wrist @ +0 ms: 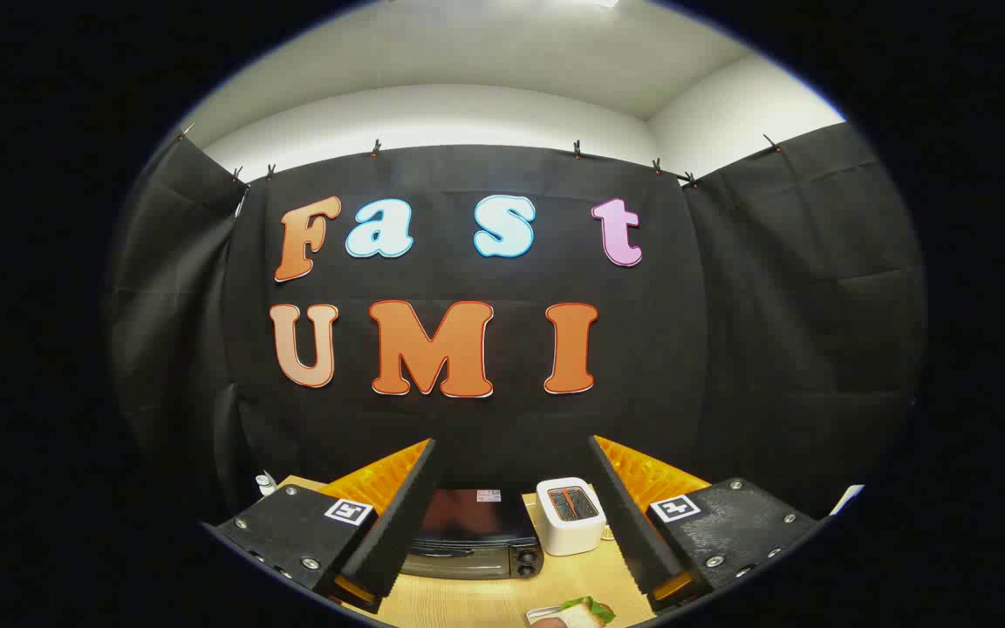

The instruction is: Open the toaster oven, put the food inside, and close the toaster oven door.

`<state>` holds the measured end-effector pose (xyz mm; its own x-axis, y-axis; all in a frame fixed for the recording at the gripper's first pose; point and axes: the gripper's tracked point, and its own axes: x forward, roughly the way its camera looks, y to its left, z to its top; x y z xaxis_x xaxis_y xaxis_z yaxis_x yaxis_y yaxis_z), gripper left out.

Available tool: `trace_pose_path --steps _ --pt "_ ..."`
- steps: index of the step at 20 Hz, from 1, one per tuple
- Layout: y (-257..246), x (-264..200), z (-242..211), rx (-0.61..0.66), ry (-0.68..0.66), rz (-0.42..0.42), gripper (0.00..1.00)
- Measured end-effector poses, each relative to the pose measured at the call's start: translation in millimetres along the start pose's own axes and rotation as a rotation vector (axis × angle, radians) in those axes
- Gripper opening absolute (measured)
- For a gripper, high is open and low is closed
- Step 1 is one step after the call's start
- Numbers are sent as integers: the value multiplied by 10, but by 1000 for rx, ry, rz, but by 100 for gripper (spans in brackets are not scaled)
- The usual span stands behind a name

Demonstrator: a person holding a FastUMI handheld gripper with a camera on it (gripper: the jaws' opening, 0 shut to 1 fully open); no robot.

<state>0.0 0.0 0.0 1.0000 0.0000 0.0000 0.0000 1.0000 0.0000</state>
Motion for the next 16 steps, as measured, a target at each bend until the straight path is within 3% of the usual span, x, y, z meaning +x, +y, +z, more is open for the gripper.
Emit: trace_pose_path --steps 11,16 --pt "-89 61 -22 -1 6 -33 99" --pt "85 128 -5 10 24 15 100"
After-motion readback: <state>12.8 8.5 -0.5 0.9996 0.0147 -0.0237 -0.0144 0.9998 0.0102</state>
